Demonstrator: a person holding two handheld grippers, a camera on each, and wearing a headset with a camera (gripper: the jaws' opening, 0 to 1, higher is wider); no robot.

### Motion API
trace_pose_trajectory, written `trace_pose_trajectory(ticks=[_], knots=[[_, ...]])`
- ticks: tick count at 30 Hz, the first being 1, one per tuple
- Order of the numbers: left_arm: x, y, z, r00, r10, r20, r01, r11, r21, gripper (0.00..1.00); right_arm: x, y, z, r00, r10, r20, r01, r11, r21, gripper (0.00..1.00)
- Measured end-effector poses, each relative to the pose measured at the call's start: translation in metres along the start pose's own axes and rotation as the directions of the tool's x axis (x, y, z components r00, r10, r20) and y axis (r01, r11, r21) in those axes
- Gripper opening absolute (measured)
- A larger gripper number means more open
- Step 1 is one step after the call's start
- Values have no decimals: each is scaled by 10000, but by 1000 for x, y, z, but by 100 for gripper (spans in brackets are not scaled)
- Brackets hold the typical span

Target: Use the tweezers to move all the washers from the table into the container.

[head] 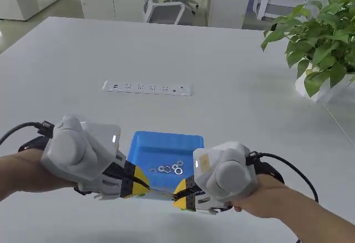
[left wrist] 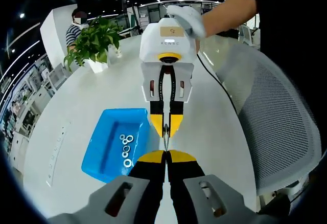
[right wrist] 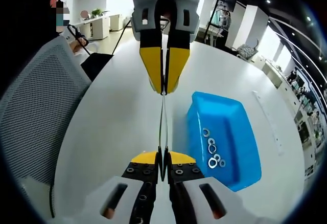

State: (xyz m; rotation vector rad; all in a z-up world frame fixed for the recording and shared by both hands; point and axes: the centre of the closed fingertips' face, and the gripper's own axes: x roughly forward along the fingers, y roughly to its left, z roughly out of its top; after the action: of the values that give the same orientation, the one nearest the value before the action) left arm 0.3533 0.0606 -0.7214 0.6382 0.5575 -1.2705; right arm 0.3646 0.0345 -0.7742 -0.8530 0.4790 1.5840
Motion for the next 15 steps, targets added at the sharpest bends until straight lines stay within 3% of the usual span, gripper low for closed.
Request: trace_pose_trajectory(ticks=[8, 15], knots=[[15, -2, -32, 9972, 0, -745, -6, 10000, -75, 5, 8, 6, -6, 9999, 90, -120, -88, 9997, 216, 8], [26, -8, -47, 9952, -178, -957, 140, 9991, -402, 5, 13, 13, -12, 9992, 278, -272, -269, 9991, 332, 9]])
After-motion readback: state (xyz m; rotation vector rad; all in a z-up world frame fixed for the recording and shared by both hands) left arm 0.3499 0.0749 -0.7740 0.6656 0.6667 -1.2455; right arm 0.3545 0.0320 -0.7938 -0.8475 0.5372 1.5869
